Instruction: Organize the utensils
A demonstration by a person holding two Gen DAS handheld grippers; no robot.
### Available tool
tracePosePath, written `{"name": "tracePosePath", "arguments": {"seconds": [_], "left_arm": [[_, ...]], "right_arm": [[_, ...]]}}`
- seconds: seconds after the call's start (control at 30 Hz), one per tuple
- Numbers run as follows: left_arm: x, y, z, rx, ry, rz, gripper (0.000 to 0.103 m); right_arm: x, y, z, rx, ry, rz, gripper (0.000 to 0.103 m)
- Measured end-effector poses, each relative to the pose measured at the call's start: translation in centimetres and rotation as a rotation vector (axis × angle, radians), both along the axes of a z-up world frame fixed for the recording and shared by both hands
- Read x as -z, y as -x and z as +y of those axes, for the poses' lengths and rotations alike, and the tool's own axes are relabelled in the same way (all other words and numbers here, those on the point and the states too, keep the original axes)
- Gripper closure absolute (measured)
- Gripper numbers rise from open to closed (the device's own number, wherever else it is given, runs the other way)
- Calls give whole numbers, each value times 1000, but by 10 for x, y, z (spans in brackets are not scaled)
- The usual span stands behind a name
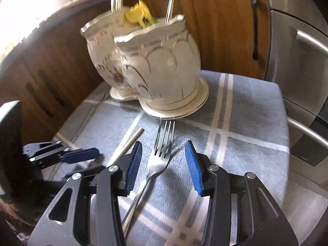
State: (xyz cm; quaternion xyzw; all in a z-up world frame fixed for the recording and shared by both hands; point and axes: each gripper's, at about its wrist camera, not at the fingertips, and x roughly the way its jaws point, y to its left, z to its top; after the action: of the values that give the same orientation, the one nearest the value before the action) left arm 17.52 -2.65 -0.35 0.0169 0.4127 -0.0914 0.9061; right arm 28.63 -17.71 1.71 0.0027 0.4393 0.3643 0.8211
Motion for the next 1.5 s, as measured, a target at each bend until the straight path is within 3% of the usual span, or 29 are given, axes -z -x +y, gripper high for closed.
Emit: {"name": "tracePosePath", "arguments": {"seconds": [0.13, 0.17, 0.23, 0.4, 0.6, 0.7, 0.83, 0.97, 1.03, 1.5], "left_arm": [[0, 3, -6, 22, -42, -20, 83], [0, 3, -7, 19, -58, -26, 85], [0, 3, -5, -2, -80, -33, 89], [-1, -5, 15, -64, -89, -24, 92], [-3, -13, 47, -122, -35, 0, 92], [-6, -13, 59, -137, -21, -1, 92], [-6, -15, 69, -138, 1, 20, 92], [-3, -13, 69, -127, -12, 40, 92], [-3, -11, 68, -122, -26, 40, 92], [-7, -5, 60, -86, 5, 52, 92]], "right_arm": [[2, -3, 9, -5, 36, -5, 61], [2, -2, 10, -11, 47, -13, 66], [3, 2, 13, -13, 77, -23, 87], [5, 11, 7, -19, 88, -5, 99], [6, 8, -4, 2, 48, 38, 97], [4, -1, -5, 16, 28, 43, 80], [4, -10, 10, -11, 36, 32, 66], [5, -11, 29, -35, 73, 7, 67], [5, -7, 33, -37, 110, -13, 81], [2, 35, 27, -80, 160, -17, 84]]}}
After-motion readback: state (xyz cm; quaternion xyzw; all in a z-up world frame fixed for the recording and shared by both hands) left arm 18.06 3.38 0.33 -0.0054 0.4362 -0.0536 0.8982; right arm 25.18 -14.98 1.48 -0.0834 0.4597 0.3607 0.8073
